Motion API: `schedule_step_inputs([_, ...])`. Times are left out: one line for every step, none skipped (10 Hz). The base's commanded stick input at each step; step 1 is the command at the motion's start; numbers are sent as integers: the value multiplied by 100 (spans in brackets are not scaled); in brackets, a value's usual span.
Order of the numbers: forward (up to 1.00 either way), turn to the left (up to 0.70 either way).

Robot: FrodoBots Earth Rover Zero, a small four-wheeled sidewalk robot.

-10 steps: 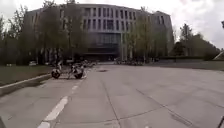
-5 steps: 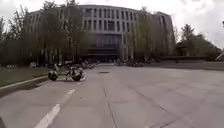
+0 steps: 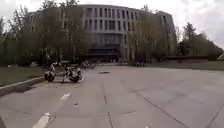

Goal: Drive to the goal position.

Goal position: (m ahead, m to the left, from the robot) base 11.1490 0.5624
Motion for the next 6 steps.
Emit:
schedule_step_inputs([70, 0])
schedule_step_inputs([70, 0])
schedule_step_inputs([70, 0])
schedule_step_inputs([70, 0])
schedule_step_inputs([70, 0])
schedule_step_inputs([70, 0])
